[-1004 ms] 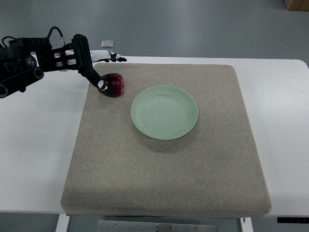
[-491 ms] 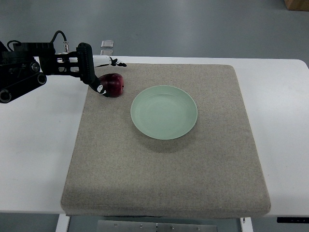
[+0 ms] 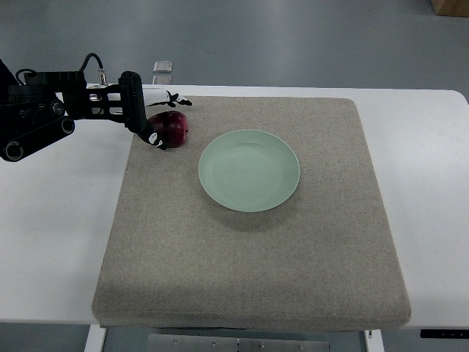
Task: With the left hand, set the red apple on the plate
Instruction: 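Close the left hand fingers around the red apple, then carry the apple with the left hand onto the green plate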
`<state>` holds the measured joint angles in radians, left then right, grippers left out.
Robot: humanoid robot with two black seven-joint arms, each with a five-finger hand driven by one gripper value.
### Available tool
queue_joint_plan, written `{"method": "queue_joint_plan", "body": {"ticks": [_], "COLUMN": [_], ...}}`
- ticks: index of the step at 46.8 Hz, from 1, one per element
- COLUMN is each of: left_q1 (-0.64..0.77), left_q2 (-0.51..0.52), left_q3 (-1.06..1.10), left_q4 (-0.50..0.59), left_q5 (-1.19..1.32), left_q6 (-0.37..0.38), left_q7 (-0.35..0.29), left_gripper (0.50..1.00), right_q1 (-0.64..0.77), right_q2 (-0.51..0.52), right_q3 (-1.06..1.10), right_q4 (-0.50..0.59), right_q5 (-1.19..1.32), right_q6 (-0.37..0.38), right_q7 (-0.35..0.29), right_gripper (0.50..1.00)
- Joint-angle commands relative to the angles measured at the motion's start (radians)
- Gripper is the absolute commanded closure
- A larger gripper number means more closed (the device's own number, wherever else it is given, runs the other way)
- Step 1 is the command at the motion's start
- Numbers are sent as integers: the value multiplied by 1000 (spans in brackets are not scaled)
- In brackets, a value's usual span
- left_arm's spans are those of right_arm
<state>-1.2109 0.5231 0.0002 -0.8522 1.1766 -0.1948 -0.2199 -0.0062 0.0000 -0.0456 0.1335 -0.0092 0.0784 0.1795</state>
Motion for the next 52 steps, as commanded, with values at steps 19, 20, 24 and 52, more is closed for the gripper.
{"method": "queue_joint_plan", "body": {"ticks": [19,20,24,52], "left_q1": [10,11,10,-26], "left_q2": [-18,-18,-18,-31], "left_q3": [7,7,7,-35], "left_q4": [51,51,53,1], "left_q5": [0,0,-2,-22], "left_q6": [11,11,11,66], "left_q7": [0,0,0,2], "left_gripper": [829,851,934,932], "right_q1": [0,0,0,0], "right_q2": [0,0,0,0], "right_q3": [0,0,0,0], "right_q4": [0,0,0,0], "right_q5": [0,0,0,0], "right_q6": [0,0,0,0], "right_q7": [0,0,0,0], "right_gripper": [536,536,536,536]}}
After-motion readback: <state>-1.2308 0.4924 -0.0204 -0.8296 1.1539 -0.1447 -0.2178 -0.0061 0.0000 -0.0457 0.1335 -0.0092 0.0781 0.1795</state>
